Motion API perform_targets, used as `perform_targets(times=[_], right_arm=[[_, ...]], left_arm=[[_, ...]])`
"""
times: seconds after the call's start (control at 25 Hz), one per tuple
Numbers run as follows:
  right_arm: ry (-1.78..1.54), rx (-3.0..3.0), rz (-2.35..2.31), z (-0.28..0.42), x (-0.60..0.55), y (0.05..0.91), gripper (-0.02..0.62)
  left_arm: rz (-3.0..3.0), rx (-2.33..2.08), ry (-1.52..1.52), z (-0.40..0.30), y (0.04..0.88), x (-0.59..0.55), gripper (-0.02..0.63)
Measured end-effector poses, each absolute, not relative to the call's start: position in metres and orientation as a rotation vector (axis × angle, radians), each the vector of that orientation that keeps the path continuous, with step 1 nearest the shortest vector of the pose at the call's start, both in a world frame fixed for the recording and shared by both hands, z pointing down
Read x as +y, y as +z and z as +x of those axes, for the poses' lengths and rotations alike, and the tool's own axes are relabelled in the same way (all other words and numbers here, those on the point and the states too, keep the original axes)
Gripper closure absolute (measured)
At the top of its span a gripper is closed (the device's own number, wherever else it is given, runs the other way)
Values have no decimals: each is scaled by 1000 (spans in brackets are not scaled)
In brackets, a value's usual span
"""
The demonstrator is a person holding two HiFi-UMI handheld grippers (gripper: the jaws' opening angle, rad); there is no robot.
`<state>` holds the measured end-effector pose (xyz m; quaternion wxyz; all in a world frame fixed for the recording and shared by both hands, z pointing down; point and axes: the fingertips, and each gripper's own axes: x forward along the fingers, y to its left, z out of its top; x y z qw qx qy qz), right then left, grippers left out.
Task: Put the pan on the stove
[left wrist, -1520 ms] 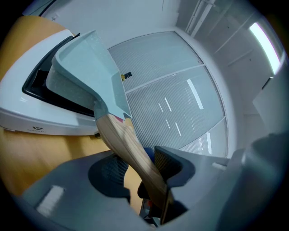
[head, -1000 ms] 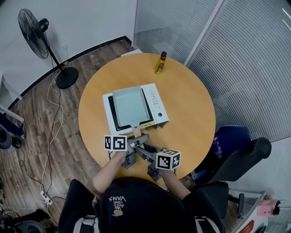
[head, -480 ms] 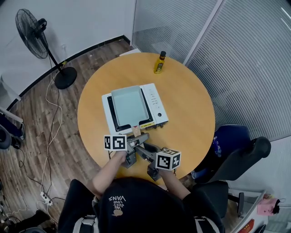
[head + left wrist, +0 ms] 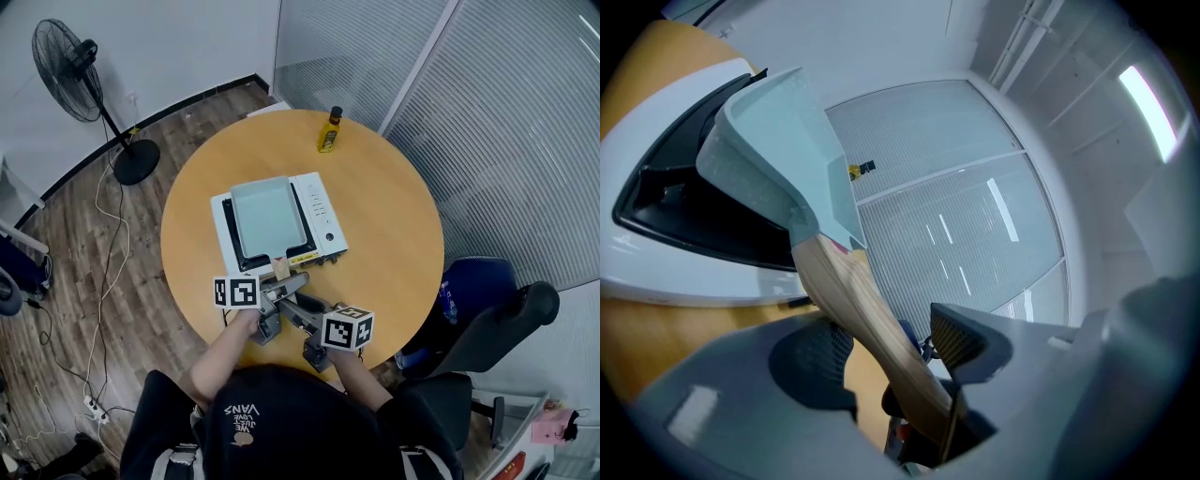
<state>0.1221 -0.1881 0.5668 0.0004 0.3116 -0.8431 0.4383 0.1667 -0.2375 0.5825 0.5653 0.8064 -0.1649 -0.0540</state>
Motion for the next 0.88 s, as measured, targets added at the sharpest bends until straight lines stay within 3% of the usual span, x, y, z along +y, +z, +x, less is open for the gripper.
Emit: perform_targets(times=[0.52,0.88], right_arm=[[1380,-2642,1020,123,-188,568,413],[1359,-2629,1105,125,-185,566,394]], left_arm=[[1925,-437,-136,156,582,-238,288],[1968,-463,-116,142,581,-233,281]])
